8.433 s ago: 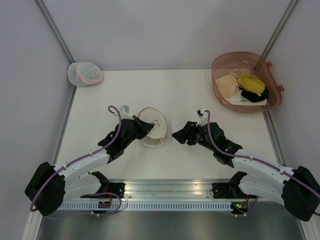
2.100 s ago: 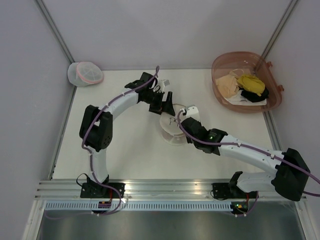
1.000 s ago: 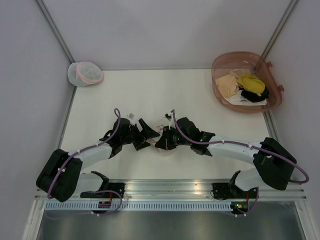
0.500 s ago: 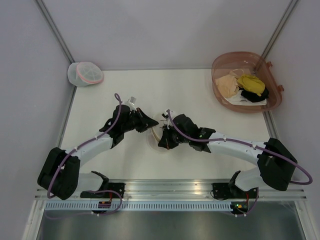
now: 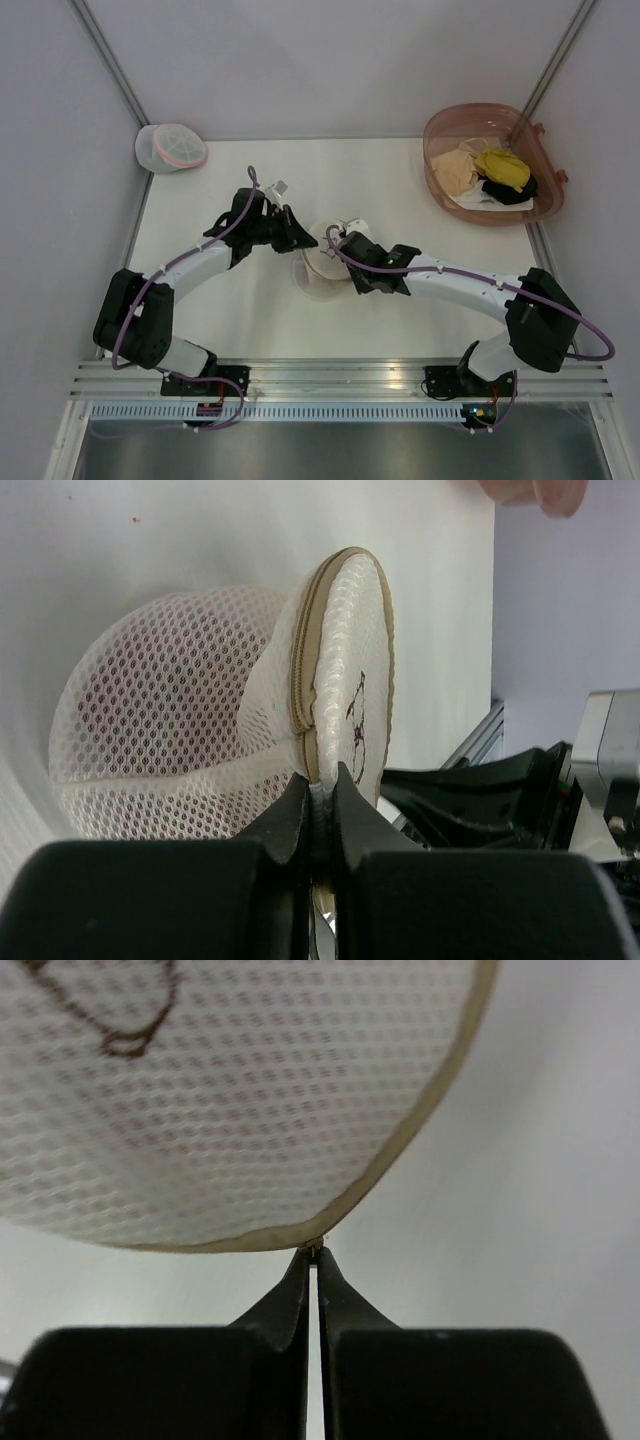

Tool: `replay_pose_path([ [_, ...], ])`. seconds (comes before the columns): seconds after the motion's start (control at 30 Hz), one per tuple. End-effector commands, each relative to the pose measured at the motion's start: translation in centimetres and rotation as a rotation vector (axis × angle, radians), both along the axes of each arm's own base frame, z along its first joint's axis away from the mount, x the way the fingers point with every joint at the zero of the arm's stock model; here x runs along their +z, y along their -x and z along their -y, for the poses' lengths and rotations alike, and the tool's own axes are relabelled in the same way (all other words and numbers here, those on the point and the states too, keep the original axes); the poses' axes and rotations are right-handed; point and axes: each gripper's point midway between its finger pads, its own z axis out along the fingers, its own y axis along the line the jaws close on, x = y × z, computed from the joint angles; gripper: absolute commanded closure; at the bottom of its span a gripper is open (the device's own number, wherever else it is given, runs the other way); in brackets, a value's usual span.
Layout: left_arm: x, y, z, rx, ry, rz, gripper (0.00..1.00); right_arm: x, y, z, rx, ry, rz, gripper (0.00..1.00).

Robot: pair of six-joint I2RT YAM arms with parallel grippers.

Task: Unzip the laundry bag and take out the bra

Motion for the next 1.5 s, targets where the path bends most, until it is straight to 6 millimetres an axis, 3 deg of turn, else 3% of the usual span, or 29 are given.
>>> replay_pose_path([
  [0.0,0.1,1.4,0.7,-0.204,-0.024,0.021,0.98,0.7,-2.4,6.4,-0.174,0.288,0.124,1.0],
  [0.07,0.1,1.7,1.1,-0.265,-0.008,0.011,0.97,1.8,-4.0,7.8,-0.252,0.346,0.199,0.99],
  [0.1,-1.2,2.5,1.2,-0.32,-0.02,-0.034,0.95,2.2,-4.7,8.6,-0.285,0.368,0.221,0.99],
  [0.17,-0.9,3.6,2.0,-0.406,0.02,-0.065,0.93,3.4,-6.4,9.8,-0.357,0.408,0.295,0.99],
  [0.23,-2.3,5.4,2.4,-0.503,0.017,-0.137,0.87,4.0,-8.1,10.9,-0.417,0.418,0.335,1.0],
  [0.37,-3.1,6.1,3.6,-0.579,-0.06,-0.123,0.74,3.9,-10.4,11.9,-0.467,0.428,0.334,1.0],
  [0.47,-3.0,4.6,3.5,-0.526,-0.109,-0.094,0.41,3.9,-10.4,11.7,-0.463,0.414,0.329,1.0],
  [0.5,-3.3,3.7,3.1,-0.481,-0.161,-0.077,0.15,4.0,-10.3,11.7,-0.462,0.404,0.325,0.99],
  [0.53,-3.3,3.1,2.9,-0.45,-0.187,-0.062,0.02,3.6,-9.9,11.9,-0.462,0.406,0.316,1.0],
  [0.63,-2.8,0.7,1.1,-0.274,-0.304,-0.015,0.0,3.5,-9.0,12.1,-0.473,0.358,0.302,1.0],
  [0.67,-1.2,0.4,0.8,-0.204,-0.296,0.008,0.0,3.2,-8.6,12.0,-0.47,0.342,0.288,1.0],
  [0.7,-0.8,-0.2,0.2,-0.144,-0.306,0.027,0.01,2.9,-8.3,11.5,-0.462,0.311,0.269,0.99],
  [0.73,-1.1,0.7,-0.1,-0.124,-0.291,0.016,0.0,2.0,-7.4,10.9,-0.431,0.265,0.217,1.0],
  [0.8,1.5,1.1,0.1,-0.055,-0.199,0.06,0.0,0.6,-6.0,9.6,-0.387,0.185,0.135,0.99],
  [0.83,0.3,2.4,-0.4,-0.044,-0.19,0.024,0.0,-0.4,-4.3,7.9,-0.327,0.094,0.046,0.99],
  [0.9,1.7,3.6,-0.1,-0.016,-0.102,0.028,0.0,-1.2,-2.1,5.5,-0.251,-0.028,-0.049,1.0],
  [0.93,0.3,4.8,-0.5,-0.011,-0.097,-0.015,0.0,-1.2,-0.9,4.1,-0.199,-0.122,-0.087,0.99],
  [0.97,0.3,5.6,-0.3,-0.001,-0.065,-0.045,0.0,-0.8,1.5,1.4,-0.092,-0.249,-0.193,1.0],
  [1.0,0.5,6.2,0.1,-0.015,-0.028,-0.049,0.0,0.4,2.0,-0.8,-0.035,-0.374,-0.208,1.0],
  [1.07,-0.1,8.2,0.4,-0.022,0.006,-0.095,0.0,2.4,5.1,-3.4,0.108,-0.539,-0.292,1.0],
  [1.17,-0.3,9.7,1.3,-0.044,0.045,-0.128,0.0,5.2,6.0,-6.2,0.222,-0.66,-0.257,0.99],
  [1.27,-0.3,9.4,1.6,-0.016,0.084,-0.128,0.01,6.8,5.9,-7.9,0.296,-0.7,-0.234,1.0],
  [1.47,0.6,7.2,1.8,0.077,0.122,-0.085,0.0,6.9,5.1,-9.2,0.333,-0.684,-0.208,1.0],
])
